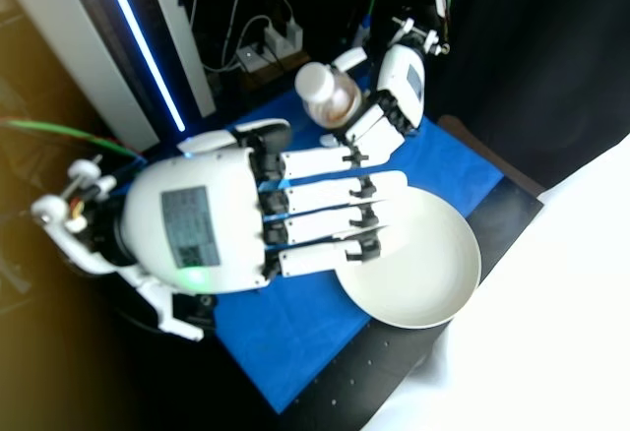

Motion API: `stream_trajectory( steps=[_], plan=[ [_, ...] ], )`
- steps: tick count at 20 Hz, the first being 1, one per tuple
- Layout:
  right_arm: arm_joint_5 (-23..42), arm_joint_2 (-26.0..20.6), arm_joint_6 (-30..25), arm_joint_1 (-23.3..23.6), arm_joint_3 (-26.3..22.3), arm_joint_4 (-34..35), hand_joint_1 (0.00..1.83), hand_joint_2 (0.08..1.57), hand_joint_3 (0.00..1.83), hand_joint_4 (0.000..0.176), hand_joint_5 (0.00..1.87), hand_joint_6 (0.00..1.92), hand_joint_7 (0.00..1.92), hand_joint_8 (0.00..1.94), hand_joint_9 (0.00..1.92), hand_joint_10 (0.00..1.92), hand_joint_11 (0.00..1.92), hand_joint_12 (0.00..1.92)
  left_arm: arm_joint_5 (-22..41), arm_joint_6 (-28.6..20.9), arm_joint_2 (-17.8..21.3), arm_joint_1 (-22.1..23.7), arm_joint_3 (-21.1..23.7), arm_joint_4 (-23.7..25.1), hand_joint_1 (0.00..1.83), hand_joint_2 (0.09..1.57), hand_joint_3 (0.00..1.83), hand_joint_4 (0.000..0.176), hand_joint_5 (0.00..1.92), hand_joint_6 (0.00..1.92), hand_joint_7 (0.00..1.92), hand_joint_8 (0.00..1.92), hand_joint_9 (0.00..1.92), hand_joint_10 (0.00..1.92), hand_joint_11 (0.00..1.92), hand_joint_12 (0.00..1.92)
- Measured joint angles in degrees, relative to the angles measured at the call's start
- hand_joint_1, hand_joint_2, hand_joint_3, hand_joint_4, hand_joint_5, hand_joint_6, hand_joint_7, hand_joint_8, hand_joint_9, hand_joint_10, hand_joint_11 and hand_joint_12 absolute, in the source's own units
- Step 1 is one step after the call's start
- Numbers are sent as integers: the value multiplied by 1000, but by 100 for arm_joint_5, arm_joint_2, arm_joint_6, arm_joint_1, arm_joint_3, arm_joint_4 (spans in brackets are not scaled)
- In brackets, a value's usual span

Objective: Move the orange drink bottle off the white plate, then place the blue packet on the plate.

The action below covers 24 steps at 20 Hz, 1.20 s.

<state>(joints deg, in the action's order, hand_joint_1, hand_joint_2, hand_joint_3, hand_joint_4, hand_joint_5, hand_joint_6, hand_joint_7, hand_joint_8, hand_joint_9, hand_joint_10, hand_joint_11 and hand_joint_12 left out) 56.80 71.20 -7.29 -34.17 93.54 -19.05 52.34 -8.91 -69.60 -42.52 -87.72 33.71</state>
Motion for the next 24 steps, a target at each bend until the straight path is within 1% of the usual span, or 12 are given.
stream_trajectory(
  steps=[1, 2, 4, 7, 13, 16, 18, 19, 20, 22, 23, 24],
  plan=[
    [0, 0, 0, 0, 0, -2, 897, 902, 0, 0, 614, 5, 410, 1, 343, 3, 0, 763, 11, -4, 0, -4, 0, 13, 896, 1073, 0, 0, 725, 351, 847, 122, 801, 176, 469, 773],
    [-2, 0, 0, 0, 0, -2, 896, 904, 0, 0, 614, 5, 407, 0, 339, 1, 0, 764, 44, -33, 0, -2, 0, -39, 854, 1036, 2, 0, 748, 182, 851, 36, 814, 71, 432, 710],
    [9, 2, 0, 0, 0, -7, 870, 902, 0, 0, 592, 1, 412, 2, 353, 6, 0, 794, 46, -28, 0, -2, -2, -85, 720, 1031, 0, 0, 684, 28, 767, 1, 761, 7, 350, 714],
    [7, 2, 0, 0, 0, -4, 887, 907, 1, 0, 583, 2, 423, 2, 365, 5, 0, 821, 24, -9, 0, -2, 0, -24, 741, 974, 0, 0, 613, 0, 643, 0, 670, 0, 294, 630],
    [4, 2, 0, 0, 0, -4, 878, 909, 2, 0, 590, 4, 417, 3, 363, 1, 0, 787, 15, -9, 11, -22, 0, -11, 784, 934, 0, 0, 505, 1, 617, 1, 658, 0, 345, 658],
    [2, 13, 0, 0, 0, -4, 886, 893, 0, 0, 606, 6, 429, 4, 368, 3, 0, 756, -4, -4, 129, -66, 70, 15, 704, 927, 0, 0, 376, 0, 478, 0, 547, 1, 186, 836],
    [2, 39, 0, 0, 0, 2, 871, 897, 0, 0, 603, 3, 432, 2, 376, 4, 0, 803, -17, -9, 219, -120, 136, -7, 712, 890, 0, 16, 307, 0, 387, 1, 476, 0, 75, 1097],
    [4, 50, 0, 0, 0, -13, 868, 896, 0, 0, 604, 3, 441, 4, 387, 7, 0, 851, -2, -24, 278, -146, 179, -28, 703, 867, 0, 34, 290, 1, 353, 1, 441, 1, 25, 1194],
    [4, 50, 0, 0, 0, -9, 872, 904, 3, 0, 600, 1, 444, 4, 387, 6, 0, 860, 22, -28, 313, -179, 210, -48, 668, 866, 0, 53, 225, 0, 289, 0, 376, 0, 4, 1170],
    [11, 48, 0, 0, 0, -4, 868, 902, 1, 0, 579, 0, 436, 2, 372, 2, 0, 862, 13, -44, 348, -214, 225, -42, 601, 852, 0, 63, 107, 0, 141, 0, 207, 0, 0, 971],
    [9, 48, 0, 0, 0, -2, 864, 899, 0, 0, 561, 1, 450, 5, 392, 9, 0, 921, -33, -44, 396, -219, 282, -28, 586, 838, 0, 91, 57, 1, 75, 6, 125, 5, 0, 803],
    [9, 48, 0, 0, 0, -7, 866, 904, 2, 0, 542, 1, 438, 1, 384, 4, 0, 901, -24, -46, 435, -219, 306, 22, 586, 833, 0, 125, 11, 0, 14, 0, 24, 0, 0, 480]
  ],
)
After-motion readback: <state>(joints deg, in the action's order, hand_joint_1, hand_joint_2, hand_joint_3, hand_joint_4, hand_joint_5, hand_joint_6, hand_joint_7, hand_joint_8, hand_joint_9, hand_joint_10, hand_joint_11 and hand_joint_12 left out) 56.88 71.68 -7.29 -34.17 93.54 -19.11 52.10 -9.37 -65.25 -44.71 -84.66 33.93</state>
